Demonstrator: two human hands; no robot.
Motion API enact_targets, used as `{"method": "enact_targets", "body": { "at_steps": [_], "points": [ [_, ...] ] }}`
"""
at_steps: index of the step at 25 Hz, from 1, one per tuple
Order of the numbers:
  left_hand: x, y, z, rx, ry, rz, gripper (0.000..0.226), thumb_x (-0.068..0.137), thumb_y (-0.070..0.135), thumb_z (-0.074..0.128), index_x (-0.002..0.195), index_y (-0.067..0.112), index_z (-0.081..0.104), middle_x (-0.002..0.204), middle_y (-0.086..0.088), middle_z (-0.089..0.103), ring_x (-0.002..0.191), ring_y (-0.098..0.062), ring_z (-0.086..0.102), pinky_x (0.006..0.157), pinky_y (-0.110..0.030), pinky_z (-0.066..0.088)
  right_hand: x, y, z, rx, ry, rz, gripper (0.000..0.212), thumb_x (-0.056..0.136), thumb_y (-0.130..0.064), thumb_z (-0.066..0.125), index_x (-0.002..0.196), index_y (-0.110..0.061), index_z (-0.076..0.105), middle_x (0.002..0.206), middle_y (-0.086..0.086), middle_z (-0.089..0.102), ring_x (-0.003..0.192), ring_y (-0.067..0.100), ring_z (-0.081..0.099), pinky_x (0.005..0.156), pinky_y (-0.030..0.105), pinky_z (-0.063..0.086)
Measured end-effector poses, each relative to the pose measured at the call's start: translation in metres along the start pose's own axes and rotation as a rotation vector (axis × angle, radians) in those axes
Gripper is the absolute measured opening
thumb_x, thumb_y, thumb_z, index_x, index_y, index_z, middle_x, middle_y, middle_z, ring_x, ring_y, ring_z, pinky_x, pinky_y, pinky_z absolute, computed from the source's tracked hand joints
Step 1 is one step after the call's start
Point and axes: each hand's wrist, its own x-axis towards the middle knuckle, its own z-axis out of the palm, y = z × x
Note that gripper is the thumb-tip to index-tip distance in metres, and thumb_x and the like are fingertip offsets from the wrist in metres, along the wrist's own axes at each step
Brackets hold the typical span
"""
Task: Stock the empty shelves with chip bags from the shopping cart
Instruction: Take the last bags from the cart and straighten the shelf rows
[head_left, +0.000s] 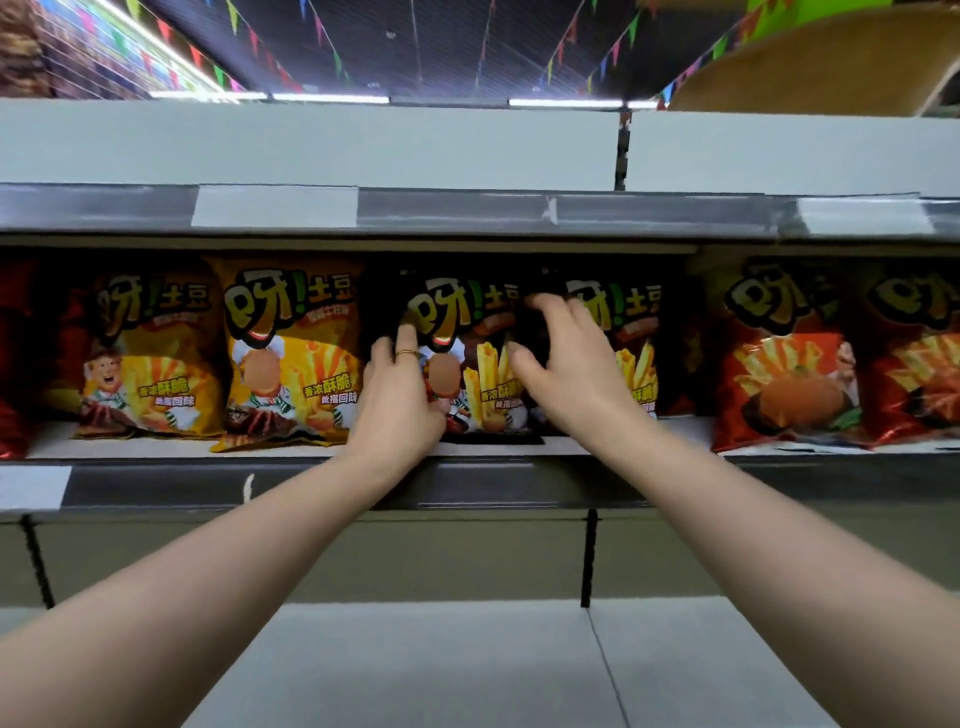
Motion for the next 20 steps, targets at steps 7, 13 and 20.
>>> {"method": "enact_targets", "body": {
  "at_steps": [7, 13, 20],
  "points": [
    [-0.022, 0.06, 0.022, 0.202, 0.125, 0.186, 0.079, 0.082, 0.004, 0.06, 0.149, 0.016, 0.019, 0.153, -0.018, 0.005, 0.141, -0.032, 0.002, 0.116, -0.039, 0.01, -0.01, 0.063, -0.033, -0.077, 0.249, 0.067, 0.056, 0.085, -0.029, 0.064, 0.128, 0.0, 0.042, 0.128, 0.019, 0.039, 0.117, 0.033, 0.041, 0.099, 0.038, 0.034],
    [-0.029, 0.096, 0.058, 0.141, -0.022, 0.215, 0.082, 0.088, 0.014, 0.059, 0.151, 0.018, 0.006, 0.157, -0.012, 0.0, 0.145, -0.027, -0.003, 0.117, -0.034, 0.006, 0.006, 0.088, -0.038, 0.305, -0.17, 0.417, 0.089, 0.082, -0.054, 0.061, 0.142, 0.0, 0.022, 0.142, 0.021, 0.034, 0.129, 0.035, 0.038, 0.102, 0.039, 0.037],
    [-0.016, 0.118, 0.074, 0.156, -0.059, 0.149, 0.088, 0.087, 0.022, 0.066, 0.15, 0.015, 0.006, 0.153, -0.019, 0.0, 0.141, -0.033, 0.002, 0.113, -0.036, 0.019, 0.021, 0.1, -0.042, 0.333, -0.29, 0.461, 0.08, 0.08, -0.061, 0.058, 0.133, -0.002, 0.042, 0.127, 0.015, 0.053, 0.113, 0.03, 0.054, 0.086, 0.034, 0.048]
  ]
}}
